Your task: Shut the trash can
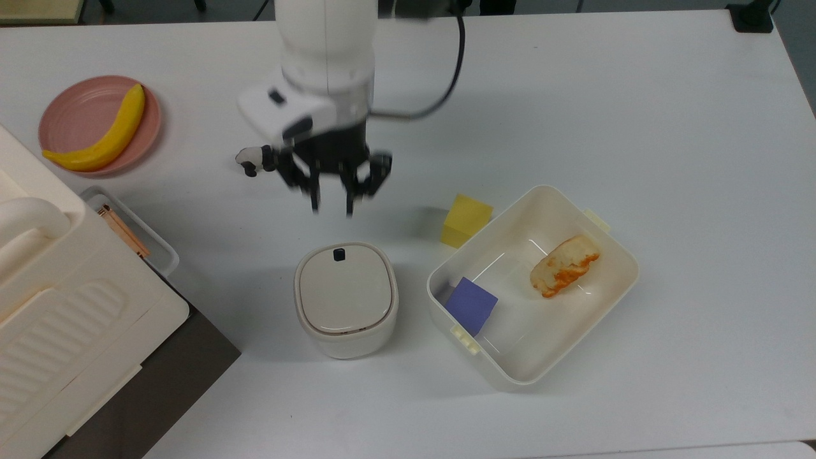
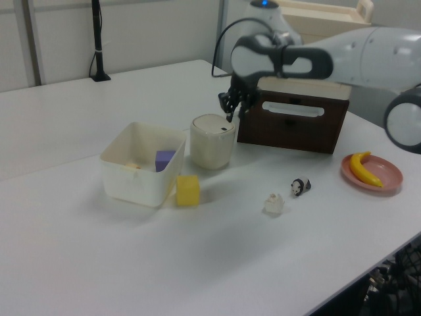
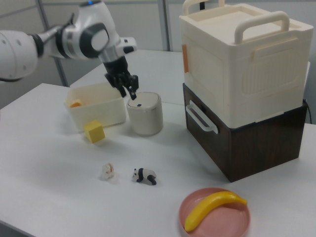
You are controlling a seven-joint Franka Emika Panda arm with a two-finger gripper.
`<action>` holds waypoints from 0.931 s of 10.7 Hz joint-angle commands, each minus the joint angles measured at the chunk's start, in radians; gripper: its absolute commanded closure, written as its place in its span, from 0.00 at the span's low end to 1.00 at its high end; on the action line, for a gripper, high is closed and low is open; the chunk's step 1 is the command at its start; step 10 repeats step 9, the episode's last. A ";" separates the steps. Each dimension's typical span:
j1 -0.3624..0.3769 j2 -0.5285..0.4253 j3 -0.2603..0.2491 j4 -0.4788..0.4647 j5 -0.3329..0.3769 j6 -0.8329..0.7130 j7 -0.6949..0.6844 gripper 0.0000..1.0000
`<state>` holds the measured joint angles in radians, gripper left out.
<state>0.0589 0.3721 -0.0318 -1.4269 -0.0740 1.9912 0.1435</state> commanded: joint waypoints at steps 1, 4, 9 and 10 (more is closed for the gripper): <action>0.009 -0.178 -0.007 -0.058 0.040 -0.262 0.002 0.00; 0.013 -0.231 -0.002 -0.058 0.040 -0.402 -0.002 0.00; 0.018 -0.231 0.004 -0.060 0.039 -0.411 -0.002 0.00; 0.018 -0.231 0.004 -0.060 0.039 -0.411 -0.002 0.00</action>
